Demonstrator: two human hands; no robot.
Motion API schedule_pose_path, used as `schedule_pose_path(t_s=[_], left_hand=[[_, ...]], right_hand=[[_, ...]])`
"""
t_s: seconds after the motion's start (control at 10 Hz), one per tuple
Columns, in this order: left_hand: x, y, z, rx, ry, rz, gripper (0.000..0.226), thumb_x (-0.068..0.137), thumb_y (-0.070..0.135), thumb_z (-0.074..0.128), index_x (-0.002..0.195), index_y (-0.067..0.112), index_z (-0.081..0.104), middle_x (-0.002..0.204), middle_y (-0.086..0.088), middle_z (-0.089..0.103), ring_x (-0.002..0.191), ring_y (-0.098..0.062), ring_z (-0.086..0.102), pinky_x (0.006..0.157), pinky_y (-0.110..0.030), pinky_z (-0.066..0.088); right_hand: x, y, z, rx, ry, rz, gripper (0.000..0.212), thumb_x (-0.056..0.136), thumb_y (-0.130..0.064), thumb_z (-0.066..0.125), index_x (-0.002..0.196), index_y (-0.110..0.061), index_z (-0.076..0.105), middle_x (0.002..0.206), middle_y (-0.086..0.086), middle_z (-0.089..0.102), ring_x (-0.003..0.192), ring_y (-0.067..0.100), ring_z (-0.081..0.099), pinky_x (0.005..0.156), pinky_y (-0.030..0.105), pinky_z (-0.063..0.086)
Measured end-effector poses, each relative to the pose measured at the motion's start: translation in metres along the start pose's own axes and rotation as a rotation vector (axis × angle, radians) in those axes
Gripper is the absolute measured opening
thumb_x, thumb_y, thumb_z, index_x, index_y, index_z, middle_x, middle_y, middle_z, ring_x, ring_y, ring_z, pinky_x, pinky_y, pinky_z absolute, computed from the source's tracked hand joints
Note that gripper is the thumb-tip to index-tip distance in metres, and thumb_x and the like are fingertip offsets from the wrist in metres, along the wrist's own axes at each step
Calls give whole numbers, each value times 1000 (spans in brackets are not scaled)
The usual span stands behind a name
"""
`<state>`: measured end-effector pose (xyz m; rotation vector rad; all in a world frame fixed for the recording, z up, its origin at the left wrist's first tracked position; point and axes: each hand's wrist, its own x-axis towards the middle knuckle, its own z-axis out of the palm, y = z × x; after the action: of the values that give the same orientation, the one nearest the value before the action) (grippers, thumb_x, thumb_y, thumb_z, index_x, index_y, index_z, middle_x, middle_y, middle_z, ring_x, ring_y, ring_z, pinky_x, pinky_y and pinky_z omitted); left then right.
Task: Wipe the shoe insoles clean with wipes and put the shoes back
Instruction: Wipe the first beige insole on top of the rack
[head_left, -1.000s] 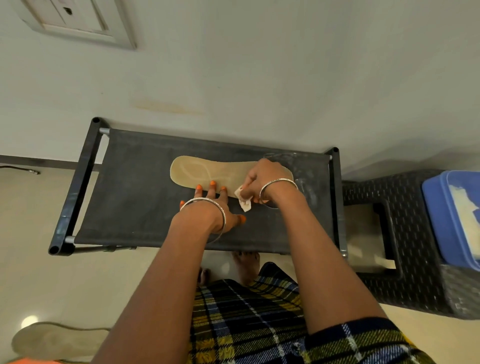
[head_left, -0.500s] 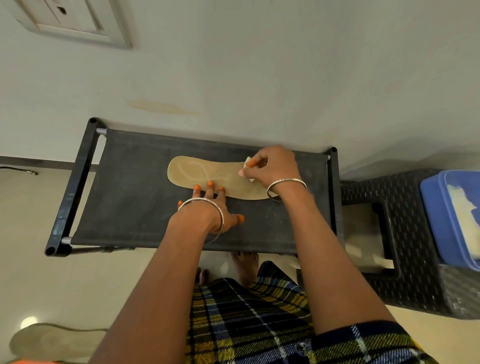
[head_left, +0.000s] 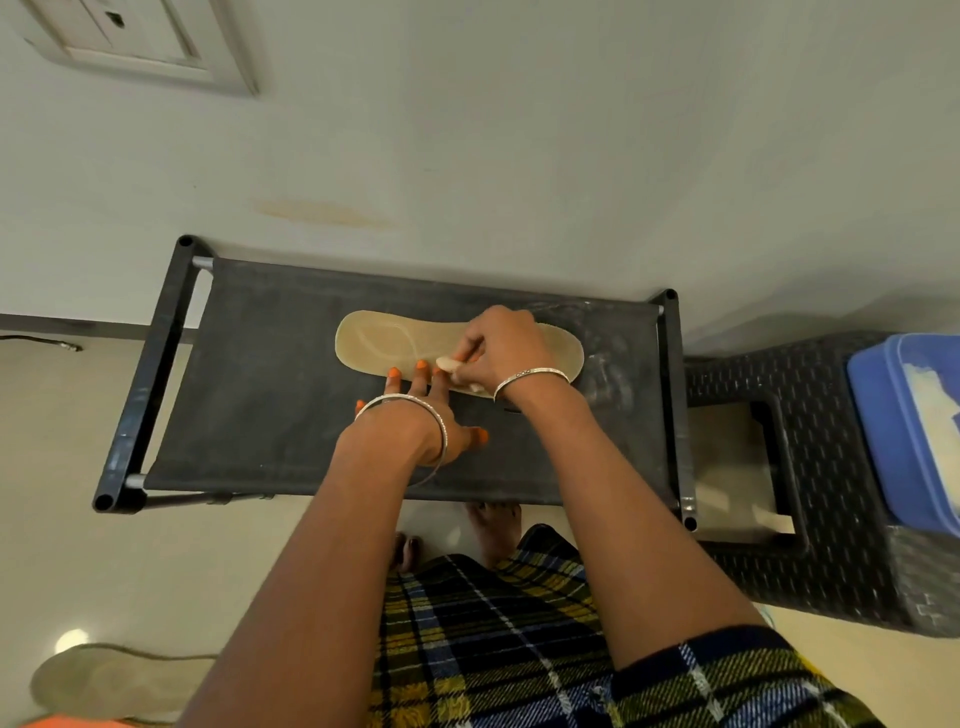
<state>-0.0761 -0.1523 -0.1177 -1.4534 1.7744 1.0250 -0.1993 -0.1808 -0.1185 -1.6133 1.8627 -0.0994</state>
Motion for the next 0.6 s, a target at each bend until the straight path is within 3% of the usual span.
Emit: schedule_pose_path(t_s=[0.1, 0.2, 0.3, 0.4, 0.5, 0.6], left_hand=[[1, -1, 1, 3, -1, -3, 95, 93, 62, 43, 152, 21, -18, 159, -1, -23, 146, -32, -21, 119, -55, 7], [2, -1, 1, 12, -6, -6, 95, 93, 62, 42, 152, 18, -19, 159, 0, -24, 146, -32, -21, 119, -55, 8], [2, -1, 1, 14, -11, -15, 96, 93, 62, 42, 152, 17, -19, 159, 0, -25, 146, -32, -21, 119, -55, 8], [2, -1, 1, 19, -14, -8, 95, 93, 62, 42, 152, 17, -19, 159, 0, -25, 146, -32, -21, 119, -55, 8], [2, -1, 1, 7, -4, 0, 95, 93, 61, 43, 152, 19, -18, 159, 0, -23, 146, -31, -21, 119, -55, 8], [2, -1, 1, -2, -1, 3, 95, 93, 61, 44, 152, 19, -18, 160, 0, -23, 146, -31, -22, 119, -55, 7]], right_hand=[[2, 1, 0, -24, -84, -1, 10, 74, -20, 85, 83, -18, 81, 83, -2, 76, 79, 15, 69, 85, 34, 58], [4, 7, 1, 22, 115, 70, 6, 76, -20, 81, 81, -20, 78, 83, 0, 75, 83, 21, 69, 85, 37, 57], [4, 11, 1, 97, 308, 164, 12, 82, -34, 78, 86, -26, 71, 87, -3, 73, 84, 19, 67, 78, 35, 56], [3, 11, 0, 116, 245, 104, 6, 80, -26, 79, 84, -24, 76, 85, -4, 74, 85, 17, 68, 81, 33, 56], [3, 6, 0, 15, -4, 28, 12, 74, -20, 83, 85, -20, 81, 85, -3, 76, 81, 14, 68, 86, 26, 50], [3, 4, 1, -39, -28, 34, 9, 74, -22, 82, 83, -21, 81, 84, -3, 76, 80, 14, 67, 86, 28, 51]])
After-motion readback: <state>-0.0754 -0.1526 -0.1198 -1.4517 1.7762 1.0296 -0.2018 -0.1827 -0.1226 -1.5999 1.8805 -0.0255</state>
